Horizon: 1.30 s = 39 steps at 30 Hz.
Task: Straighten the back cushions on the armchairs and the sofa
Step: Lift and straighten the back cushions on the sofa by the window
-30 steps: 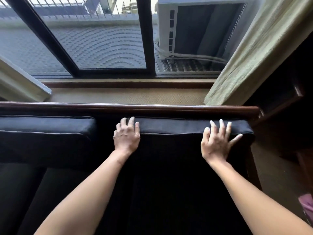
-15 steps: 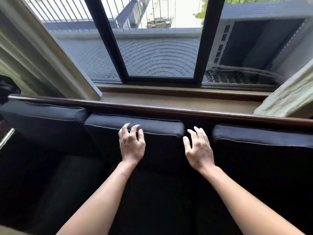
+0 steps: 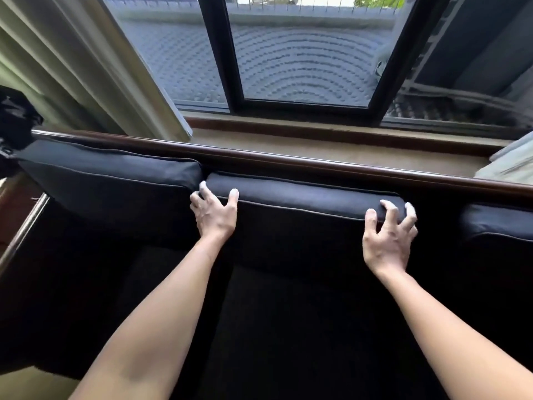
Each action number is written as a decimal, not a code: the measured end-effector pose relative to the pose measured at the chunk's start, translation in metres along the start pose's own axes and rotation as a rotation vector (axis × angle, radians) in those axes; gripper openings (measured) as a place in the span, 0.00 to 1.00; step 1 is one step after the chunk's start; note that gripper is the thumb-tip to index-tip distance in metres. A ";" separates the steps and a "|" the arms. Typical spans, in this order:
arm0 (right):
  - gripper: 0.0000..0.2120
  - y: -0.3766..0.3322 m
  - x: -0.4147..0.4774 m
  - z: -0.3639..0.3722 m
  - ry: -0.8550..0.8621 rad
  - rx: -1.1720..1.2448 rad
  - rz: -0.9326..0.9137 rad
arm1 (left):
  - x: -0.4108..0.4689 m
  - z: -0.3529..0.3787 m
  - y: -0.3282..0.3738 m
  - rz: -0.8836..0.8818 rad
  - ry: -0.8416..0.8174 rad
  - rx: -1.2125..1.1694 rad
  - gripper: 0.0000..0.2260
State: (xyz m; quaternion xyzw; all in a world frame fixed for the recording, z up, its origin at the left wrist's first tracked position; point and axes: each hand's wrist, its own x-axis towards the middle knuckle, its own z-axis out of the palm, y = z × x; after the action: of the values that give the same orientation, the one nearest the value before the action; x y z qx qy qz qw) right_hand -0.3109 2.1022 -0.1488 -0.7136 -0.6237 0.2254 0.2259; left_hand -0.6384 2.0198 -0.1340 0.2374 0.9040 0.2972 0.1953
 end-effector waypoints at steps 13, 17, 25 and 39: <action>0.29 0.014 0.011 -0.027 0.052 0.217 0.141 | 0.001 0.005 0.004 -0.101 -0.125 -0.199 0.44; 0.29 0.025 0.020 -0.038 0.040 0.171 0.155 | -0.012 0.012 0.012 -0.072 -0.156 -0.172 0.47; 0.30 0.041 0.027 -0.039 -0.037 0.072 0.095 | -0.016 0.015 0.013 0.049 -0.249 -0.026 0.51; 0.30 -0.004 -0.027 -0.094 -0.092 -0.510 -0.337 | -0.095 -0.036 0.056 0.620 -0.095 0.529 0.27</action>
State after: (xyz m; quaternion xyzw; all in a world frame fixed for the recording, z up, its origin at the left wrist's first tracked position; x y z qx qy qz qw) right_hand -0.2608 2.0717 -0.0704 -0.6229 -0.7792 0.0530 0.0456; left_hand -0.5614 1.9922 -0.0518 0.5542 0.8247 0.0878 0.0703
